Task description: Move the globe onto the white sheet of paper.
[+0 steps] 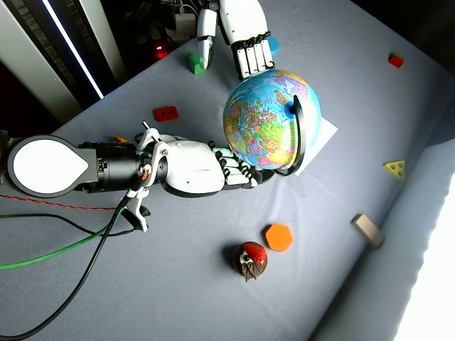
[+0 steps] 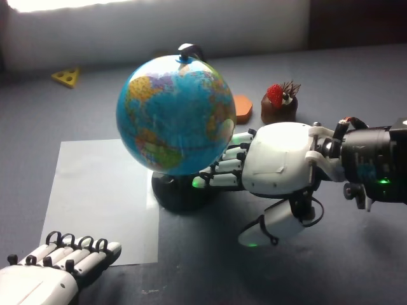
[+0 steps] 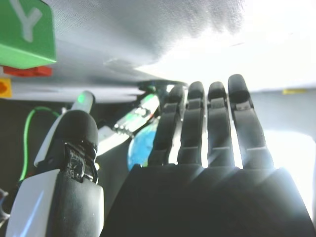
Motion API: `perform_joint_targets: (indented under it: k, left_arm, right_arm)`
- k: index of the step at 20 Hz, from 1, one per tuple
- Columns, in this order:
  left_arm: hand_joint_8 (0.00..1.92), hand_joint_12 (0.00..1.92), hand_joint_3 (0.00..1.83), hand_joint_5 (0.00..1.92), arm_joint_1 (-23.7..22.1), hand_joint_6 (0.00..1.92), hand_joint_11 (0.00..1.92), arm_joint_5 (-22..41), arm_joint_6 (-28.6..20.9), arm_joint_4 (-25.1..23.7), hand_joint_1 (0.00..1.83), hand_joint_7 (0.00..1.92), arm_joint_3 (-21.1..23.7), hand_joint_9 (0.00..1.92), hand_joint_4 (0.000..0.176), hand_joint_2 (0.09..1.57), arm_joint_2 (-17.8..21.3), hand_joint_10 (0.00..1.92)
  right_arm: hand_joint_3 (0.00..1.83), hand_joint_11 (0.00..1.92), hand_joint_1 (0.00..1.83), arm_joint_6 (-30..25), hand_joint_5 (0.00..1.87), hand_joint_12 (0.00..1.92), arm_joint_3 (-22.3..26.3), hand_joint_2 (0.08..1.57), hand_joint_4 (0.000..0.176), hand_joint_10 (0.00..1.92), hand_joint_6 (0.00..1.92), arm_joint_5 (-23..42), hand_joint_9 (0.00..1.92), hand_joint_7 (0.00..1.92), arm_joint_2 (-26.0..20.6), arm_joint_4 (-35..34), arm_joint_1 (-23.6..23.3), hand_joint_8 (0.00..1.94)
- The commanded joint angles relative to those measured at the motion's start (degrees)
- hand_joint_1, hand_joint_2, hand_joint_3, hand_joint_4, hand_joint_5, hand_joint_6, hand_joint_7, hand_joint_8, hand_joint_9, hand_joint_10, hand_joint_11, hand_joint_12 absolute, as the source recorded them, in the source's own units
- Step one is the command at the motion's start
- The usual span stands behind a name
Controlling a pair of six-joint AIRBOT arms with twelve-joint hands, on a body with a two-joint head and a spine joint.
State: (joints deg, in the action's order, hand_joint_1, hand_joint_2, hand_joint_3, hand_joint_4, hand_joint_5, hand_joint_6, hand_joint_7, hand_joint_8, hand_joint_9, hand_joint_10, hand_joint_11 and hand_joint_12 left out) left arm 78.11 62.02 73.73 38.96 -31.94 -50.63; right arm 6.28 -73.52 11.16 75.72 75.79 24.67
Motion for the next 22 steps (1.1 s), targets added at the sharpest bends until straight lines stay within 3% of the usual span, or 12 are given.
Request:
perform_joint_targets:
  k: [1, 6, 22]
  left_arm:
    - [0.0, 0.31, 0.0, 0.1, -0.4, 0.0, 0.0, 5.4, -0.2, -1.8, 0.0, 0.13, 0.0, 0.08, 0.0, 1.19, -0.3, 0.0]
    - [0.0, 0.34, 0.0, 0.13, -0.5, 0.01, 0.0, 5.4, -0.3, -1.6, 0.0, 0.13, 0.0, 0.1, 0.0, 1.2, -0.2, 0.01]
    - [0.0, 0.36, 0.0, 0.11, -0.3, 0.0, 0.0, 5.4, -0.3, -1.4, 0.0, 0.11, 0.6, 0.09, 0.0, 1.2, -0.3, 0.0]
  right_arm:
    - [0.0, 0.0, 0.0, 0.0, 0.1, 0.29, 0.8, 1.18, 0.0, 0.01, 0.0, -1.4, 0.16, 0.14, 0.5, 0.0, -0.3, 0.0]
    - [0.0, 0.0, 0.0, -0.4, 0.11, 0.29, 3.0, 1.18, 0.0, 0.01, 0.01, -5.4, 0.15, 0.14, 2.8, 0.0, -2.1, 0.0]
    - [0.0, 0.0, 0.0, -3.8, 0.11, 0.29, 3.5, 1.18, 0.0, 0.0, 0.0, -15.0, 0.14, 0.14, 10.9, 0.0, -5.7, 0.0]
